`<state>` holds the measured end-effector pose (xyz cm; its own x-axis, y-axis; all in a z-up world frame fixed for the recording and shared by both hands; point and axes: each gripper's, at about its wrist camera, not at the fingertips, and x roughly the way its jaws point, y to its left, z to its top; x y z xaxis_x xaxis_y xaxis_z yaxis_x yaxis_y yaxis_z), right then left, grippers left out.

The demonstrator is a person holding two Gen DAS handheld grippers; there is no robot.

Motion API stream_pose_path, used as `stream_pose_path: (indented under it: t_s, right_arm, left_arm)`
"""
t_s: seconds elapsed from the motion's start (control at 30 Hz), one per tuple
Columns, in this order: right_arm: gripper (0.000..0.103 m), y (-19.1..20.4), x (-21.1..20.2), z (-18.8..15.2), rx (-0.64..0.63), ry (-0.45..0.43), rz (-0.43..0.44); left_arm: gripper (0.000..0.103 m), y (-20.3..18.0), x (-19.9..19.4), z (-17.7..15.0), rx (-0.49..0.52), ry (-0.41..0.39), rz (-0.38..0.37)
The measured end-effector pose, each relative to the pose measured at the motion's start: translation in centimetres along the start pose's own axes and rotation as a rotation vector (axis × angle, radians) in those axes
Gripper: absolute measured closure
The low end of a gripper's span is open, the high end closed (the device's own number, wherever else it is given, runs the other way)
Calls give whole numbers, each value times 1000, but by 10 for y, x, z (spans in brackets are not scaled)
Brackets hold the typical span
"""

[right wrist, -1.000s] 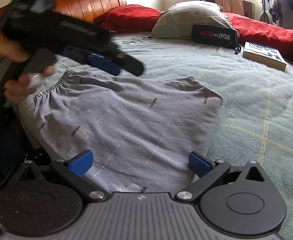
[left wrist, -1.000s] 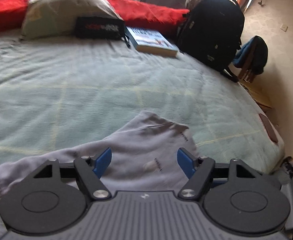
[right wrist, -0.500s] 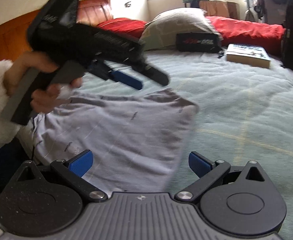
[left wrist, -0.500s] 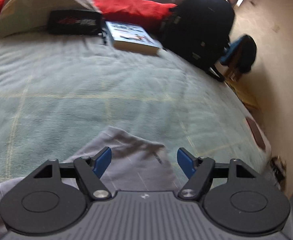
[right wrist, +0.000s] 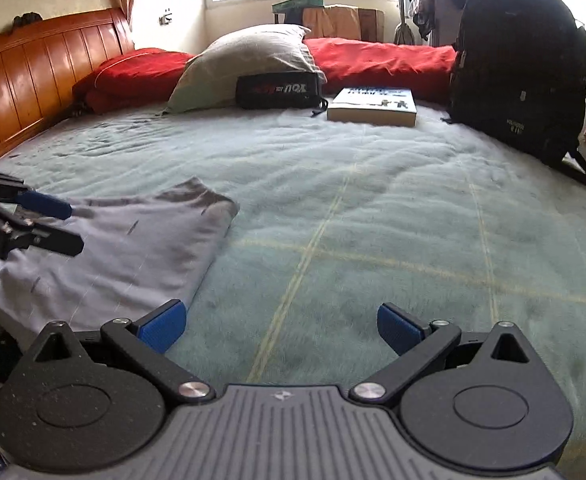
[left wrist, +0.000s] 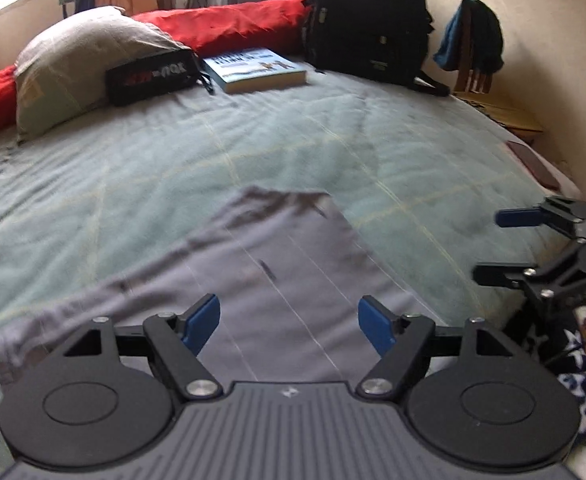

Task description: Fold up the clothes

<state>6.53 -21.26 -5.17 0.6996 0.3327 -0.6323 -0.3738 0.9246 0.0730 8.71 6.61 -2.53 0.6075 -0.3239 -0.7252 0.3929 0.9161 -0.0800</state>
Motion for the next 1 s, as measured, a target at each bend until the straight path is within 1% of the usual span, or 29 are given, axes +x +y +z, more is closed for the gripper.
stream_pose_path:
  t_s: [0.07, 0.1, 0.2, 0.27, 0.37, 0.43, 0.53, 0.6, 0.7, 0.8, 0.9, 0.93, 1.0]
  right_arm:
    - [0, 6, -1, -6, -23, 12, -1]
    - [0, 11, -3, -9, -55, 15, -11]
    - [0, 34, -9, -17, -189, 14, -27]
    - [0, 48, -8, -22, -269, 21, -13]
    - [0, 71, -7, -30, -411, 22, -24]
    - [0, 88, -8, -35, -528, 2, -36]
    - [0, 106, -13, -34, -653, -62, -34]
    - [0, 111, -12, -27, -673, -103, -37]
    - [0, 107, 2, -16, -629, -107, -59]
    - [0, 96, 25, -25, -626, -27, -122]
    - [0, 81, 17, -32, -540, -28, -84]
    - [0, 77, 15, -30, -519, -15, -80]
    - [0, 71, 9, -26, -471, -4, -72]
  left_arm:
    - [26, -6, -1, -5, 5, -1, -8]
    - [26, -10, -2, -6, 9, -3, -7]
    - [25, -15, -5, -8, 10, -9, 9]
    - [24, -15, -9, -8, 6, -20, 5]
    - [23, -17, -14, -12, -4, -30, 2]
    - [23, -18, -18, -15, -12, -36, 2]
    - [23, -16, -22, -22, -33, -44, 1]
    - [23, -12, -24, -26, -49, -49, 12]
    - [23, -9, -27, -31, -58, -50, 27]
    - [22, 0, -29, -39, -68, -47, 50]
    - [22, 17, -31, -50, -97, -27, 83]
    - [22, 23, -32, -53, -108, -19, 98]
    - [22, 35, -39, -58, -134, -26, 110]
